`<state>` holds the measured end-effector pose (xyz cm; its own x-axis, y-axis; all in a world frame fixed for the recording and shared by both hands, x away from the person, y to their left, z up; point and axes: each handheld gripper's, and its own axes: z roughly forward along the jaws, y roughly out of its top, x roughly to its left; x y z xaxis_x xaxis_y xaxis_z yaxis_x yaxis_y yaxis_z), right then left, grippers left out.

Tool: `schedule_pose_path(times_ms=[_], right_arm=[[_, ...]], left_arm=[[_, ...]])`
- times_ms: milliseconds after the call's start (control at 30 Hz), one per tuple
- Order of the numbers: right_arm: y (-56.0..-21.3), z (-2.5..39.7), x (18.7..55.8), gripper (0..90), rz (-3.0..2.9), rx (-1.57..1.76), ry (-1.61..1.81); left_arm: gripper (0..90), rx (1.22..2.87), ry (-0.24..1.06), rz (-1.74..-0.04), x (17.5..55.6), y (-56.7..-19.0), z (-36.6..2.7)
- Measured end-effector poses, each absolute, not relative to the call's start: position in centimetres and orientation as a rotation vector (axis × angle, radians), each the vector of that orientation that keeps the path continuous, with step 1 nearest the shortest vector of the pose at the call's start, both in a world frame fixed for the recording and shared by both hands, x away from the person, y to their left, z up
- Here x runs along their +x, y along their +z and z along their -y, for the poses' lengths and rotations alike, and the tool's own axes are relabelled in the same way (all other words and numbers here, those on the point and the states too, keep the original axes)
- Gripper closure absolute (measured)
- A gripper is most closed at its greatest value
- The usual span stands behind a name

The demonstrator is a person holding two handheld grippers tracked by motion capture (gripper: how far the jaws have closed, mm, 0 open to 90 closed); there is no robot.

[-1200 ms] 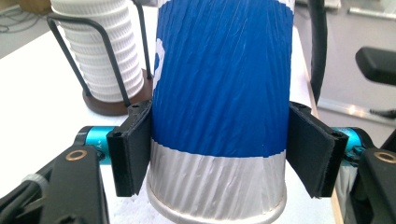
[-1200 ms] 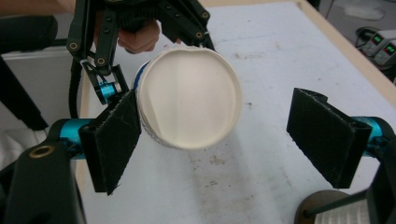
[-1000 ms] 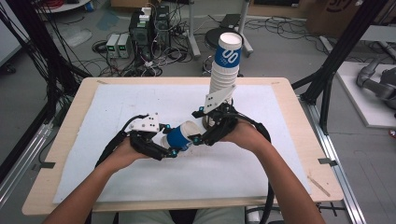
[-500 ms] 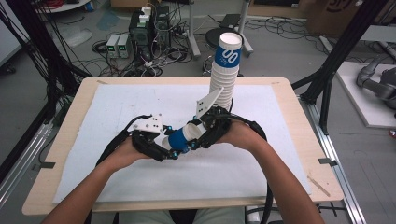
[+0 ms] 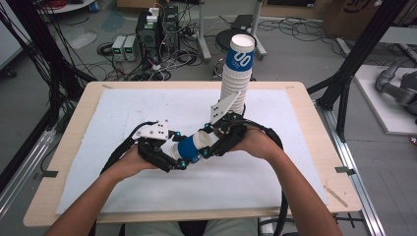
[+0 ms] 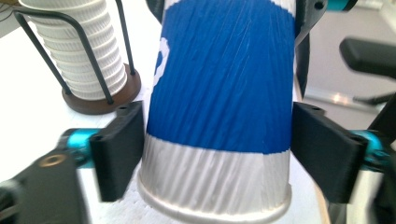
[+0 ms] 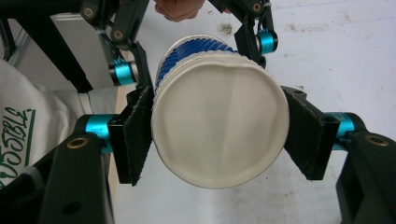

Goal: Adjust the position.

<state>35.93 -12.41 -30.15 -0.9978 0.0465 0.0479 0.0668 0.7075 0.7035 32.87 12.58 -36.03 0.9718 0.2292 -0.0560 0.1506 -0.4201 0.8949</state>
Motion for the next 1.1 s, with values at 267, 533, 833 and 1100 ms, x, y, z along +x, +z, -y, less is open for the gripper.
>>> schedule_pose_path(times_ms=[267, 533, 833, 1100], right_arm=[[-30.5, 14.4, 36.0, 31.9, 2.809, -0.165, -1.315], [-32.2, 16.8, 35.8, 31.9, 2.724, -0.259, -1.515], [-35.3, 18.1, 34.9, 31.9, 2.580, -0.333, -1.747], [-36.7, 18.5, 34.4, 31.9, 2.451, -0.352, -1.874]], left_arm=[[17.2, 1.885, 0.078, -0.309, 32.9, -36.4, -14.1], [17.2, 1.762, 0.094, -0.334, 32.8, -36.9, -15.4], [17.2, 1.682, 0.107, -0.340, 32.6, -37.4, -15.4], [16.3, 1.648, 0.092, -0.331, 32.4, -37.7, -14.9]])
